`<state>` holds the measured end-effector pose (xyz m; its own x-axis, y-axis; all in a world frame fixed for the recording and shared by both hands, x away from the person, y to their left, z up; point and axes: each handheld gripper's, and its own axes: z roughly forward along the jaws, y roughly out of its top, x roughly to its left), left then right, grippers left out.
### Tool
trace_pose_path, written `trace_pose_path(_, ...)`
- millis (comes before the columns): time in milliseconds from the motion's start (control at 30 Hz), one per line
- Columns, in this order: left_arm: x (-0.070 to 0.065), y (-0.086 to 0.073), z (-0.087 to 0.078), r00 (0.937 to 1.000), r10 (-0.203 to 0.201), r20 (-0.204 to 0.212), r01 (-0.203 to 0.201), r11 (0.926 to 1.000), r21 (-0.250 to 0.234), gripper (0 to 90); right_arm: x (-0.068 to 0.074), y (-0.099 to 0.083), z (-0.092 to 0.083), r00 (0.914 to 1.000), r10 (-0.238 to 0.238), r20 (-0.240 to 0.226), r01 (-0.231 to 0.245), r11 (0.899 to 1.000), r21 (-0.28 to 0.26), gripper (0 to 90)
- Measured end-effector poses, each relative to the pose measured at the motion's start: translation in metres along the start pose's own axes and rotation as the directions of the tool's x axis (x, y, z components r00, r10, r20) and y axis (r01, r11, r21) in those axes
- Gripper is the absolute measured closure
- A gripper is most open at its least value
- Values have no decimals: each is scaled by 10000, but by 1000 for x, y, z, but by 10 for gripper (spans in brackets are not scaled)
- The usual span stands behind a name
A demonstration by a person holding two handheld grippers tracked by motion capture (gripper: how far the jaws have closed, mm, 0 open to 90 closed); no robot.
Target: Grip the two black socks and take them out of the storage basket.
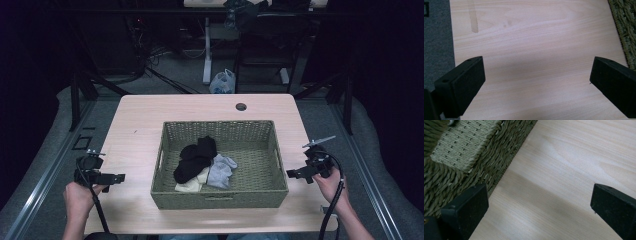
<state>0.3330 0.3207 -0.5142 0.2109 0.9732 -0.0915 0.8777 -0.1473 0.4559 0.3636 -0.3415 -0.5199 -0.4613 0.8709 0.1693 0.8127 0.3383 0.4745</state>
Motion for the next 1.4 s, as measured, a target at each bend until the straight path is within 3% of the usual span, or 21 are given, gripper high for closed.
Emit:
trace_pose_path(467, -4, 1, -9, 9998, 185, 31, -183, 9979, -614, 0, 4, 1, 1, 9997, -8, 264, 11, 9999, -132, 9)
trace_pose_path(833, -11, 8, -21, 9997, 221, 44, -214, 9934, -1129, 0, 2, 1, 1, 10000, -68, 20, 68, 10000, -14, 10)
trace_pose_path(1133, -29, 24, -39, 9971, 698, 299, -642, 9850, -1600, 0, 3, 1, 1, 9998, -100, 198, 101, 9999, -59, 11)
trace_pose_path(1400, -55, 45, -58, 9880, 1383, 693, -1207, 9695, -2132, 0, 1, 1, 0, 9994, 26, 357, -23, 10000, -80, 14)
